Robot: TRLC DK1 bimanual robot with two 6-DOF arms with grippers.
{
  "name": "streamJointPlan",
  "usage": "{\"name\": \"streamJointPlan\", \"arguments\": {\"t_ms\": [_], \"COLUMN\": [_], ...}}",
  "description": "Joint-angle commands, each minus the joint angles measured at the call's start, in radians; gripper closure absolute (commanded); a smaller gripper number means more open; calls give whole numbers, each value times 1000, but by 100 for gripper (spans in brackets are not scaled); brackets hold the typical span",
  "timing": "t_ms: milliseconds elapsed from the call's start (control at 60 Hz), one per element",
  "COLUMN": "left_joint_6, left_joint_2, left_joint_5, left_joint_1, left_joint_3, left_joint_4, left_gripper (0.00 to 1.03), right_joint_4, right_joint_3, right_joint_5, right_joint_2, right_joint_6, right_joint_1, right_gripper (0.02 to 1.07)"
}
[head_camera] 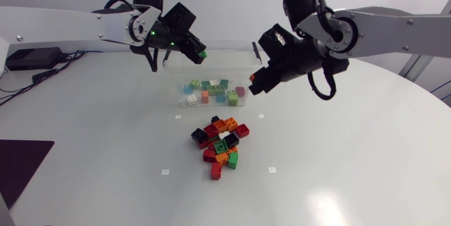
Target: Place the duplo bricks in the container
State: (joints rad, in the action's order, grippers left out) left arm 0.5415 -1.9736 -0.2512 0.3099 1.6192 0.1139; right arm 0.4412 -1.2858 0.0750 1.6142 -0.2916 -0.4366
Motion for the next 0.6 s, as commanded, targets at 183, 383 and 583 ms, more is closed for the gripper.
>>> {"name": "streamJointPlan", "arguments": {"t_ms": [183, 383, 583], "left_joint_6": [-21, -9, 51], "left_joint_2": [65, 228, 372], "left_joint_5": [12, -11, -66], "left_joint_1": [-3, -25, -45], "left_joint_3": [-8, -143, -300], "left_joint_4": [27, 36, 96], "left_gripper": [5, 6, 6], "right_joint_4": [-21, -41, -42], "right_joint_3": [-190, -279, -377], "right_joint_5": [14, 20, 22], "right_joint_2": [99, 179, 265], "right_joint_6": [0, 2, 0], "right_joint_1": [-17, -39, -50], "right_gripper": [79, 79, 79]}}
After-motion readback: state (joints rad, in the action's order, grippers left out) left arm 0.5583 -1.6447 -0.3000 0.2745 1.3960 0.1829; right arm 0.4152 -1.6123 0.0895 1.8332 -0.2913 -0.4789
